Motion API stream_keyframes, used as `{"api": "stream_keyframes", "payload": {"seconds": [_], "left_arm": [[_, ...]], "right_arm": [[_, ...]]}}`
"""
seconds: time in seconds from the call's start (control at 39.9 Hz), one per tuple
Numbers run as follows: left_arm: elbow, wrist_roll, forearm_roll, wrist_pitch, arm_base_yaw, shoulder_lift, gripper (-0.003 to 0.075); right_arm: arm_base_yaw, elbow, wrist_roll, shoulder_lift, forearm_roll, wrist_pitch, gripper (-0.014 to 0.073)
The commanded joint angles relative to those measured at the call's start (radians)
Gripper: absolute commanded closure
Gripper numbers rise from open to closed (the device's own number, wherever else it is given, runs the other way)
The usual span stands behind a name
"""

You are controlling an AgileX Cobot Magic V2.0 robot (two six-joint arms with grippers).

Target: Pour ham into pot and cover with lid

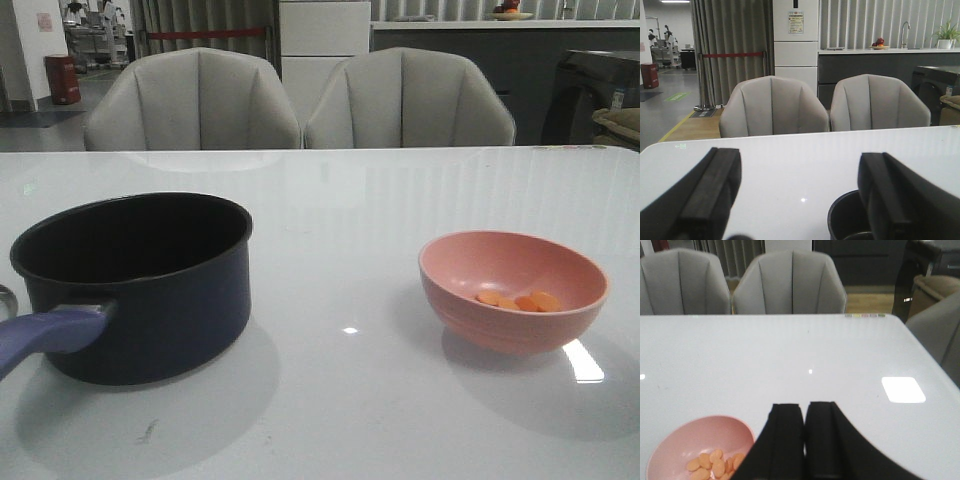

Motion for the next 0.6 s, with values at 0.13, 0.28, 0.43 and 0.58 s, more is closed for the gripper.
{"api": "stream_keyframes", "payload": {"seconds": [0.13,0.28,0.43,0.58], "left_arm": [[-0.026,-0.001,-0.009,-0.078,-0.005,0.01,0.0199],[-0.026,-0.001,-0.009,-0.075,-0.005,0.01,0.0199],[-0.026,-0.001,-0.009,-0.075,-0.005,0.01,0.0199],[-0.026,-0.001,-0.009,-0.075,-0.005,0.01,0.0199]], "right_arm": [[-0.001,-0.05,0.001,0.127,0.0,-0.056,0.0437],[-0.001,-0.05,0.015,0.132,0.081,-0.028,0.0429],[-0.001,-0.089,0.015,0.204,0.121,0.053,0.0429],[-0.001,-0.14,0.015,0.322,0.122,0.142,0.0429]]}}
